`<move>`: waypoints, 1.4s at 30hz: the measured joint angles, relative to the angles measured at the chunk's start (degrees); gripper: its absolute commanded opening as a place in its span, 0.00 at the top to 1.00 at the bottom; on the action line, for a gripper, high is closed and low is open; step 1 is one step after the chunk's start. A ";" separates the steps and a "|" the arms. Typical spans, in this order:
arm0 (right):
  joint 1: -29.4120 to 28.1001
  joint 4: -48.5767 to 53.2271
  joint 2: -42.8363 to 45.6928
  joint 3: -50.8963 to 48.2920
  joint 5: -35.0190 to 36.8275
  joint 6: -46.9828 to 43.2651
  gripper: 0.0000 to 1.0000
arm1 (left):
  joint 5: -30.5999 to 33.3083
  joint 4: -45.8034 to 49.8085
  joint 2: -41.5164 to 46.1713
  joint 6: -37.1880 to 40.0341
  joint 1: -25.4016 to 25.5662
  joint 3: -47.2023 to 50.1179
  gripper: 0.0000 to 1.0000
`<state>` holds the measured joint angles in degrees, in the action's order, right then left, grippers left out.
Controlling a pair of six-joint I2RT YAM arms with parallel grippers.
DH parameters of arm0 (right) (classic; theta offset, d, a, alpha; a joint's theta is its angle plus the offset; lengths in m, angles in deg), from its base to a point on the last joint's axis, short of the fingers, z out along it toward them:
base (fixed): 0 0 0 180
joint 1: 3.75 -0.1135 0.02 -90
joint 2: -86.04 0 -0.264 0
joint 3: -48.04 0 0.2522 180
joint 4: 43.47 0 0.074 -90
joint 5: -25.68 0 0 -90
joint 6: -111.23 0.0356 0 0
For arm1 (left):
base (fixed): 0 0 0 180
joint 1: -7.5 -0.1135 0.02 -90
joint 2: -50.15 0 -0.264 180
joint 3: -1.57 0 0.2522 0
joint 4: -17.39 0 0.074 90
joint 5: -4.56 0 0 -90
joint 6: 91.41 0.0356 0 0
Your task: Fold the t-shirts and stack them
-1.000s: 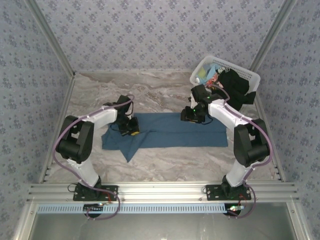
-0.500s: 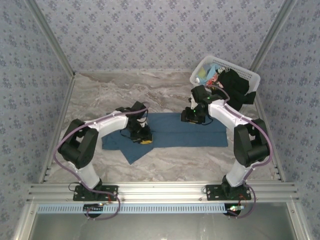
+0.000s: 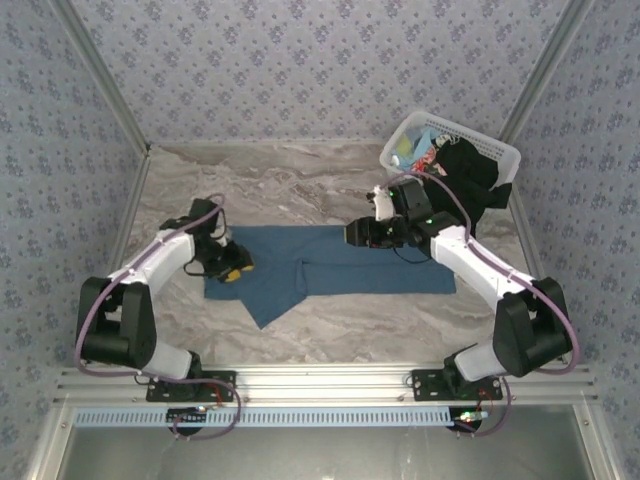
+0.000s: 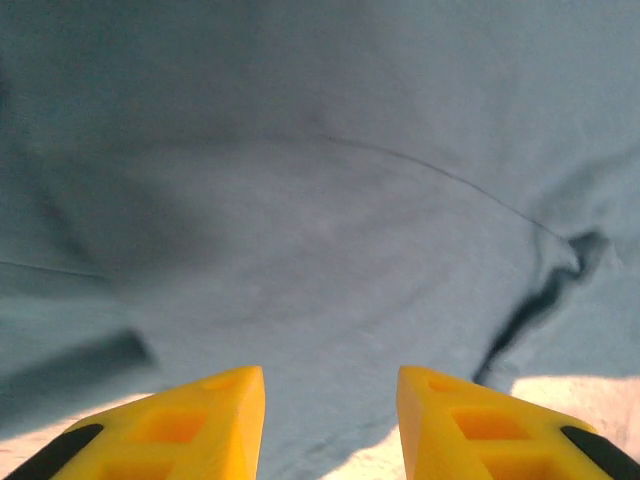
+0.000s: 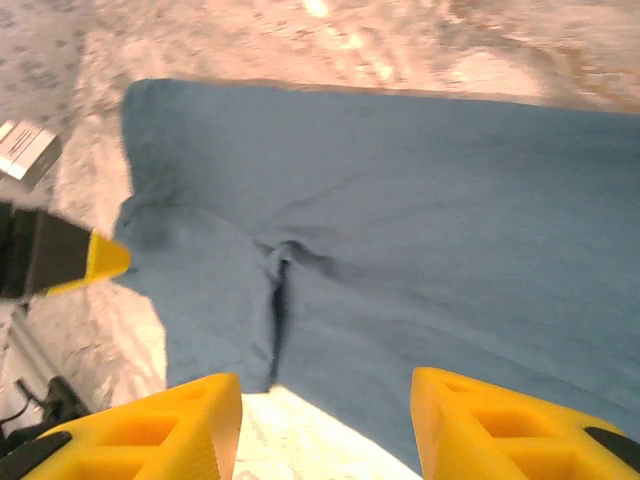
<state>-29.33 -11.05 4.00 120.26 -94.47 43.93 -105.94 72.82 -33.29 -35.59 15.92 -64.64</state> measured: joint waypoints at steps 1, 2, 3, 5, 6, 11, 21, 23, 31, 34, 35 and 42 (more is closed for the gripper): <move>-0.74 -0.63 0.00 -0.22 -0.68 0.17 0.47 | 0.52 0.24 -0.26 0.55 -1.09 0.09 0.59; -1.49 -1.31 0.00 -0.35 -1.38 0.37 0.47 | 1.01 0.20 -0.61 1.20 -2.16 0.28 0.59; -2.19 -2.08 -0.02 -0.44 -2.05 0.55 0.47 | 1.60 0.22 -1.11 1.70 -2.97 0.42 0.59; -3.30 -3.15 -0.02 -0.46 -2.97 0.87 0.46 | 2.36 -0.04 -2.45 2.32 -3.89 0.50 0.59; -3.74 -3.65 -0.02 -0.46 -3.34 1.03 0.46 | 2.78 -0.33 -3.30 2.67 -4.04 0.59 0.59; -4.57 -4.68 -0.31 -0.46 -3.78 1.86 0.46 | 3.65 -2.34 -7.34 3.34 -4.11 1.44 0.62; -4.57 -4.76 -1.01 -0.46 -3.72 1.90 0.47 | 3.78 -4.48 -7.04 2.99 -3.52 2.51 0.80; -4.57 -4.76 -1.38 -0.46 -3.69 1.90 0.47 | 3.74 -4.42 -6.54 2.75 -3.17 2.40 0.83; -4.57 -4.59 -2.38 -0.46 -3.69 1.90 0.48 | 3.54 -3.19 -5.20 1.97 -1.97 0.72 1.00; -4.57 -4.33 -2.38 -0.46 -3.69 1.90 0.48 | 3.32 -1.38 -4.59 1.70 -1.97 -0.72 1.00; -4.57 -4.17 -2.38 -0.46 -3.69 1.90 0.48 | 3.13 -0.72 -4.52 1.60 -1.97 -1.42 1.00; -4.48 -3.85 -2.38 -0.46 -3.67 1.88 0.48 | 1.68 2.32 -5.42 1.64 -1.92 -3.37 0.86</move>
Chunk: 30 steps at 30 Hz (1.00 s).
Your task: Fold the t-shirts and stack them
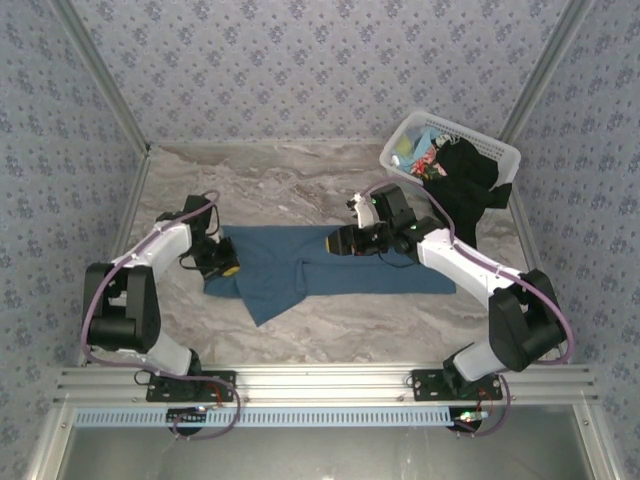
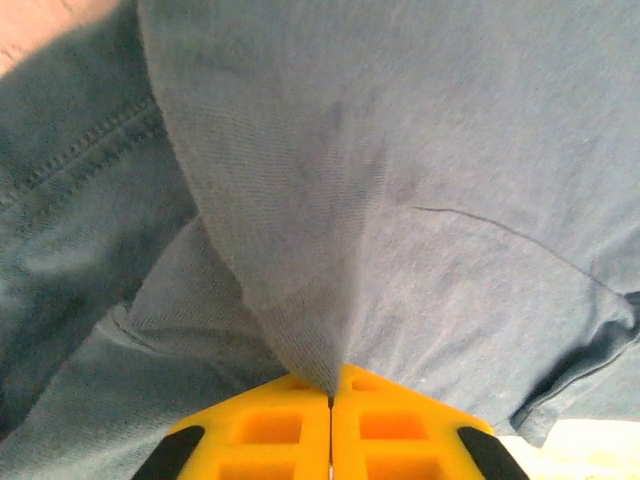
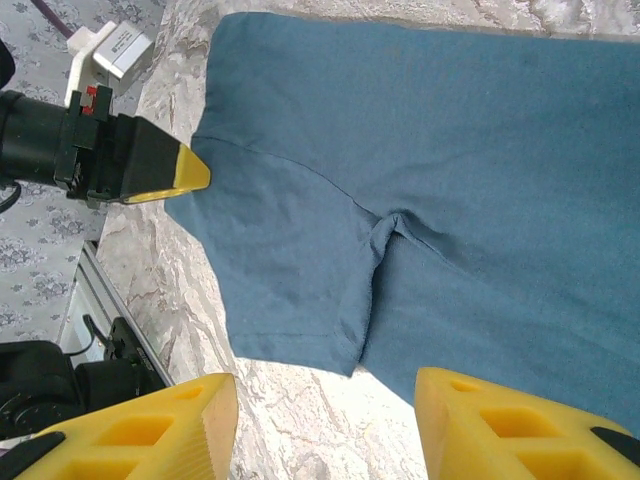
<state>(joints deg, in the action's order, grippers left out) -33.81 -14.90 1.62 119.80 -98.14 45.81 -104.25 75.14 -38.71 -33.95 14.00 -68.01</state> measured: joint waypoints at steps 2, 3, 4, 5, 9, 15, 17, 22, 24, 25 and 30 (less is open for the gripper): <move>0.09 0.00 0.00 0.00 -0.02 0.00 0.48 | -0.09 0.09 -1.20 0.02 0.07 0.00 0.79; 0.09 0.02 0.00 0.00 -0.02 0.00 0.48 | -0.04 0.28 -1.86 0.07 0.22 0.00 0.76; 0.11 0.02 0.00 0.00 -0.02 0.00 0.48 | 0.07 0.61 -2.45 0.02 0.39 0.00 0.74; 0.20 0.07 0.00 0.00 0.00 0.00 0.48 | 0.20 1.07 -3.02 0.07 0.70 0.00 0.72; 0.31 0.33 0.00 0.00 -0.02 0.00 0.48 | 0.44 1.75 -3.54 -0.09 2.23 0.00 0.70; 0.35 0.39 0.00 0.00 0.17 0.00 0.48 | 1.73 2.58 -3.54 -0.98 4.87 0.04 0.71; 0.35 0.39 0.00 0.00 0.17 0.00 0.48 | 2.16 2.54 -3.54 -1.33 5.11 0.04 0.75; 0.35 0.39 -0.02 0.00 0.17 0.00 0.48 | 4.76 3.04 -3.54 -1.38 5.14 -0.17 0.89; 0.35 0.39 -0.02 0.00 0.17 0.00 0.48 | 5.62 3.74 -3.54 -1.18 5.14 -0.90 0.94; 0.35 0.39 -0.02 0.00 0.17 0.00 0.48 | 5.90 3.98 -3.54 -1.14 5.14 -1.36 0.95; 0.44 0.39 -0.02 0.00 0.17 0.00 0.48 | 6.45 5.07 -3.54 -1.09 5.14 -4.24 0.96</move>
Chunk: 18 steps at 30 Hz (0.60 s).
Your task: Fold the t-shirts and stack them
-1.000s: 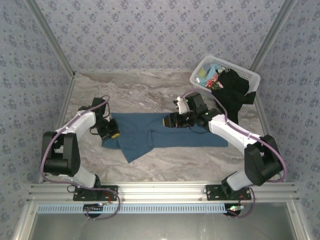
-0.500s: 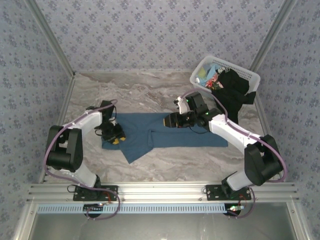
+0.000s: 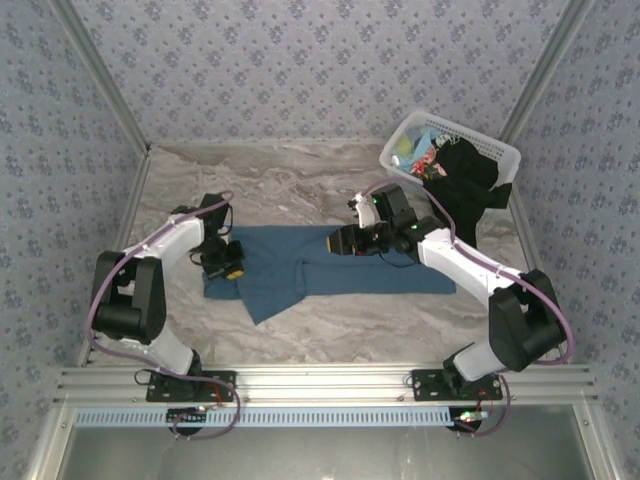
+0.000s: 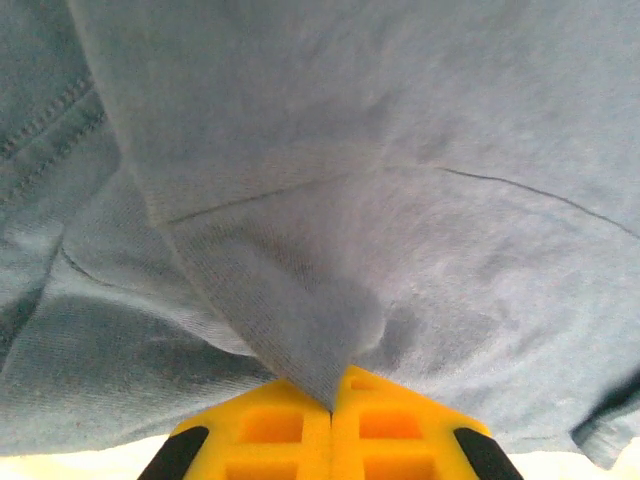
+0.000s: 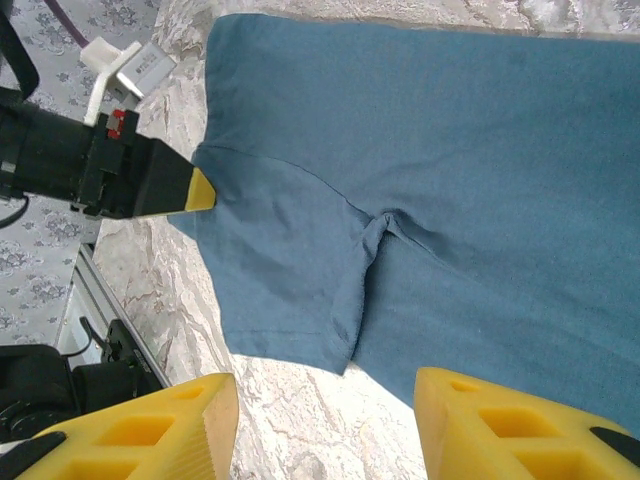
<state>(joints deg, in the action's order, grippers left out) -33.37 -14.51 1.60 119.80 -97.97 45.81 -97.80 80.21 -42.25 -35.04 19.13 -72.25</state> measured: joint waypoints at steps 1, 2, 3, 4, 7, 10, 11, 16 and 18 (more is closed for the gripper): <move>0.02 0.00 0.00 0.00 0.00 0.00 0.48 | -0.02 0.31 0.00 0.00 0.00 -0.52 0.95; 0.04 0.00 0.00 0.00 0.00 0.00 0.48 | -0.02 0.59 0.00 0.00 0.00 -0.96 0.95; 0.07 0.00 0.00 0.00 0.00 0.00 0.48 | -0.02 0.92 0.00 0.00 0.00 -1.40 0.94; 0.13 0.00 0.00 0.00 0.02 0.00 0.48 | -0.04 1.22 0.00 0.02 0.00 -1.84 0.94; 0.22 0.02 0.00 0.00 0.02 0.00 0.48 | -0.04 2.25 -0.04 0.02 0.00 -3.19 0.96; 0.31 0.00 -0.11 0.00 0.02 0.00 0.49 | -0.04 2.43 -0.42 0.02 -0.11 -4.42 0.99; 0.31 0.02 -0.22 0.00 0.02 0.00 0.49 | -0.04 2.47 -0.74 0.04 -0.24 -4.81 1.00; 0.37 0.07 -0.61 0.00 0.44 0.00 0.50 | -0.02 4.46 -3.91 0.61 -1.62 -9.49 1.00; 0.50 0.26 -0.63 0.00 0.68 -0.02 0.50 | 0.00 5.66 -5.84 1.16 -2.10 -12.52 1.00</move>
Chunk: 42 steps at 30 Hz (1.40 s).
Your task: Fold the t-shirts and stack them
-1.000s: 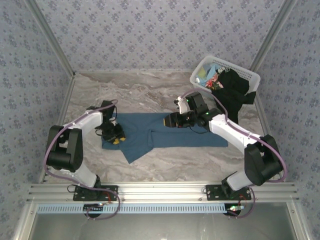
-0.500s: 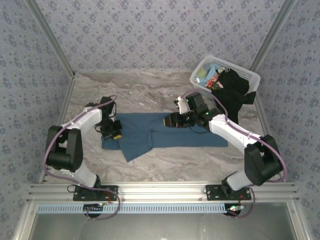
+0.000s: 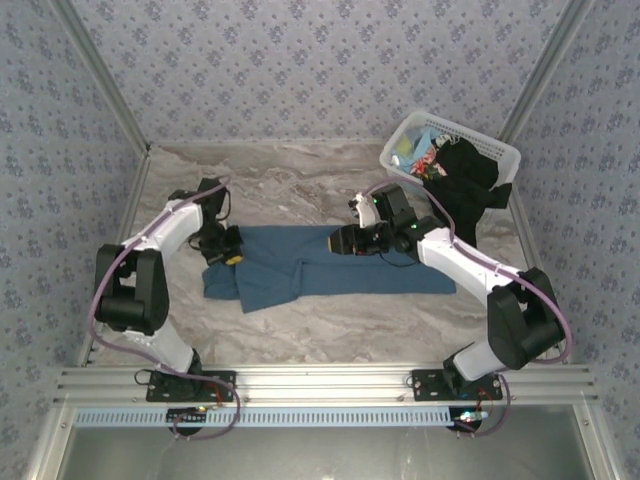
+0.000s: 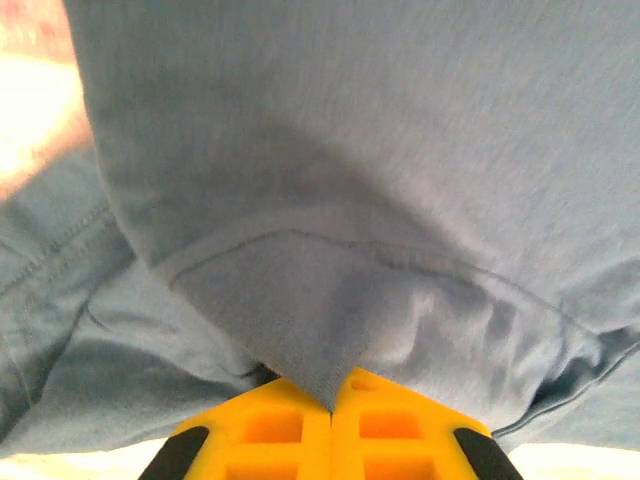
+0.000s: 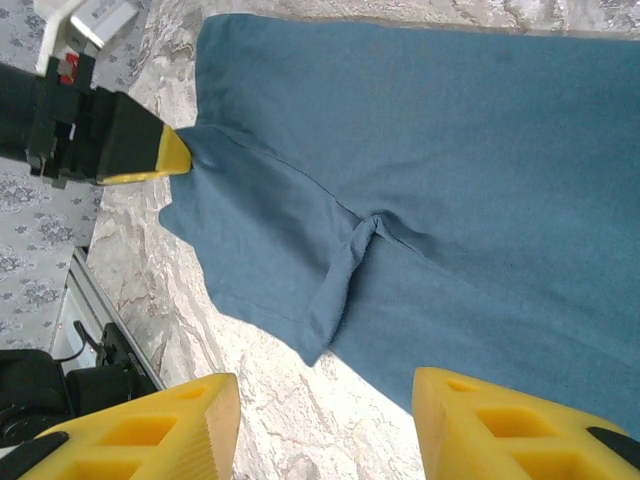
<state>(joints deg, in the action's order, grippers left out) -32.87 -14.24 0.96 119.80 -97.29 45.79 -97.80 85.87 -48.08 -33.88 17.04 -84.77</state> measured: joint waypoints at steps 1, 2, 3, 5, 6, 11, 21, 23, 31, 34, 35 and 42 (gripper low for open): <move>0.02 0.17 0.00 0.00 0.17 0.00 0.51 | 0.02 0.72 -1.18 0.28 -0.24 -1.86 1.00; 0.09 0.28 0.00 0.00 0.35 0.00 0.51 | 0.22 1.18 -2.05 0.55 -0.46 -3.21 1.00; 0.17 0.46 0.00 0.00 0.57 0.00 0.51 | 0.39 1.95 -3.13 0.87 -0.57 -4.94 1.00; 0.42 0.81 0.00 0.00 0.70 0.00 0.51 | 0.94 3.32 -5.09 1.51 -0.87 -8.11 1.00; 0.57 0.94 0.00 0.00 0.83 0.00 0.51 | 1.31 3.96 -5.90 1.79 -0.92 -9.44 1.00; 1.05 1.46 0.00 0.00 1.07 0.00 0.52 | 2.51 7.13 -9.66 3.17 -1.20 -15.56 1.00; 1.14 2.19 0.00 0.00 1.29 0.00 0.52 | 7.43 8.70 -16.85 6.69 -2.05 -21.27 0.69; 1.14 2.36 0.02 0.00 1.36 0.00 0.52 | 9.57 8.74 -17.55 6.82 -1.99 -21.16 0.63; 1.53 2.80 1.84 -1.92 2.82 0.00 0.52 | 12.41 3.06 -4.81 3.32 6.19 -11.17 0.91; 1.99 3.02 1.86 -2.03 3.34 0.00 0.52 | 7.30 -1.11 -2.08 1.95 11.15 -7.26 0.95; 2.16 3.04 1.88 -2.03 3.45 0.00 0.52 | 5.51 -2.56 -2.80 1.51 12.55 -6.34 0.96; 3.02 3.30 2.64 -2.03 3.67 -0.02 0.52 | 1.25 -8.07 -11.19 0.68 16.00 -3.28 1.00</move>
<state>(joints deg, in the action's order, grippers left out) -29.85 -10.94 3.61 117.77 -93.62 45.77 -96.56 77.81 -59.27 -33.20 33.04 -88.05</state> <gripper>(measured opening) 0.477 0.061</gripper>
